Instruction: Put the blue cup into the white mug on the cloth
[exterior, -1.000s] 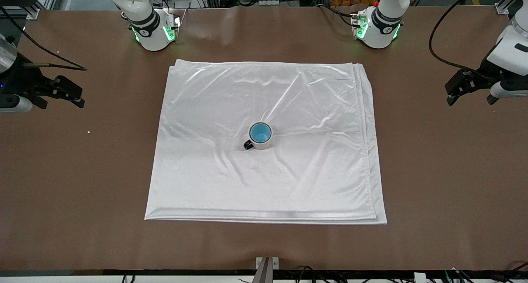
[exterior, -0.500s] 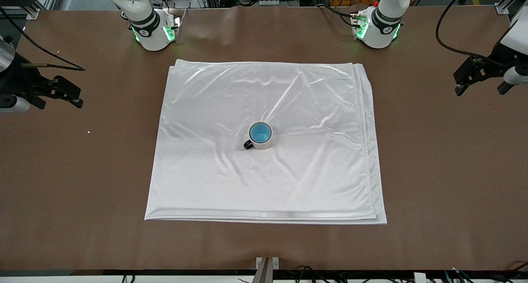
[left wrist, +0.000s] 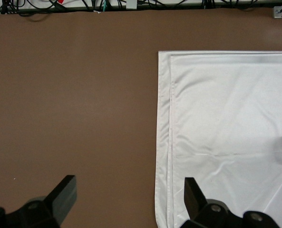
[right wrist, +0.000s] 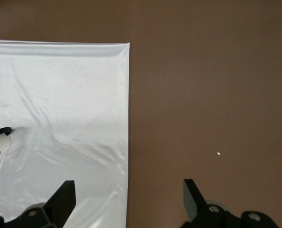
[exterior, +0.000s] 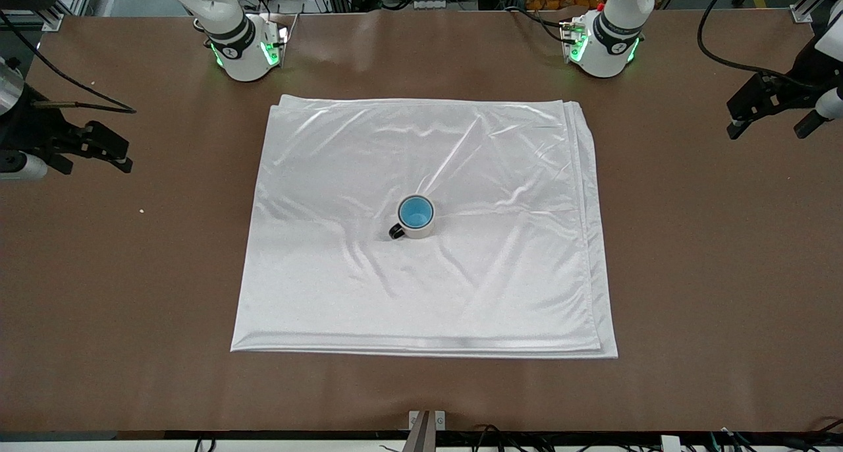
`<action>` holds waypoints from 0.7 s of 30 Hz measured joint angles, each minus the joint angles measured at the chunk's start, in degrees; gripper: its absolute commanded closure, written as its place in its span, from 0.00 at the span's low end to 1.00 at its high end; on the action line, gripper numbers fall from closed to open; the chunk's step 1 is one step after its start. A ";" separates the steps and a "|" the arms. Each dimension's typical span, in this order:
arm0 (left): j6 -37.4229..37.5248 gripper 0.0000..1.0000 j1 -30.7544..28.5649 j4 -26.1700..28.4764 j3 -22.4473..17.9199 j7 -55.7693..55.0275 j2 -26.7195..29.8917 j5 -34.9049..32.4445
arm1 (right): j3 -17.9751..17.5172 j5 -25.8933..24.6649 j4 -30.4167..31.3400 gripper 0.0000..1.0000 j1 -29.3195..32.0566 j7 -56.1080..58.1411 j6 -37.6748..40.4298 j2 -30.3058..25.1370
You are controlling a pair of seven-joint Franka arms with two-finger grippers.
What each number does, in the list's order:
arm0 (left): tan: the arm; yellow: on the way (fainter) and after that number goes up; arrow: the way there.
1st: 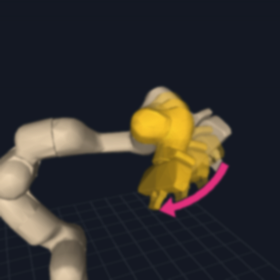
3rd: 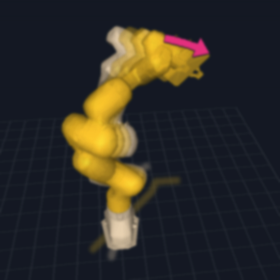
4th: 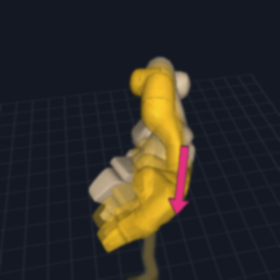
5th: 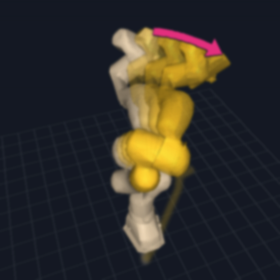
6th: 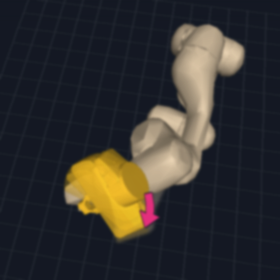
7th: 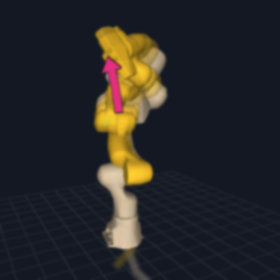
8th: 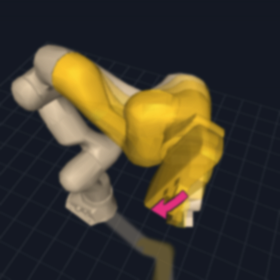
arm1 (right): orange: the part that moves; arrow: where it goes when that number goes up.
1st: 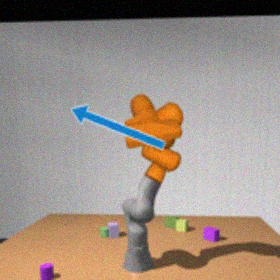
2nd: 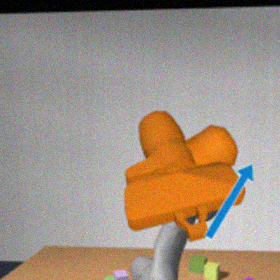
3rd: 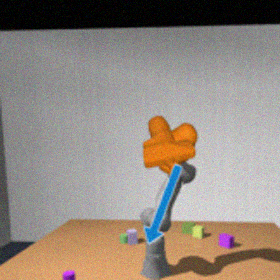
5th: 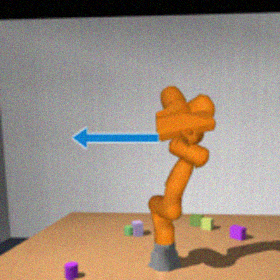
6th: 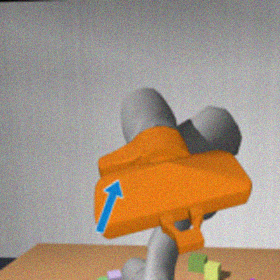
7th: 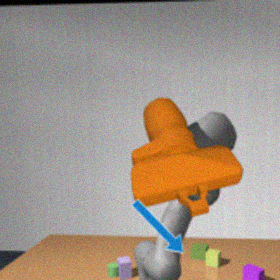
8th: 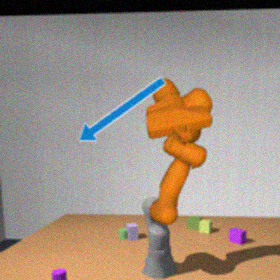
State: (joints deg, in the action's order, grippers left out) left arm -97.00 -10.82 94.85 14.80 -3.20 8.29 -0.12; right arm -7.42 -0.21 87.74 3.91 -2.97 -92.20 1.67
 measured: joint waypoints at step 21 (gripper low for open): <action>4.30 0.00 -0.08 0.02 -0.08 -0.53 -1.55 0.25 | 0.01 0.00 0.00 0.00 0.01 0.00 0.05 0.00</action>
State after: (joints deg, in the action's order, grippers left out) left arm -92.70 -10.90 94.86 14.72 -3.73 6.73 0.13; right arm -7.41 -0.21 87.74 3.92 -2.97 -92.16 1.67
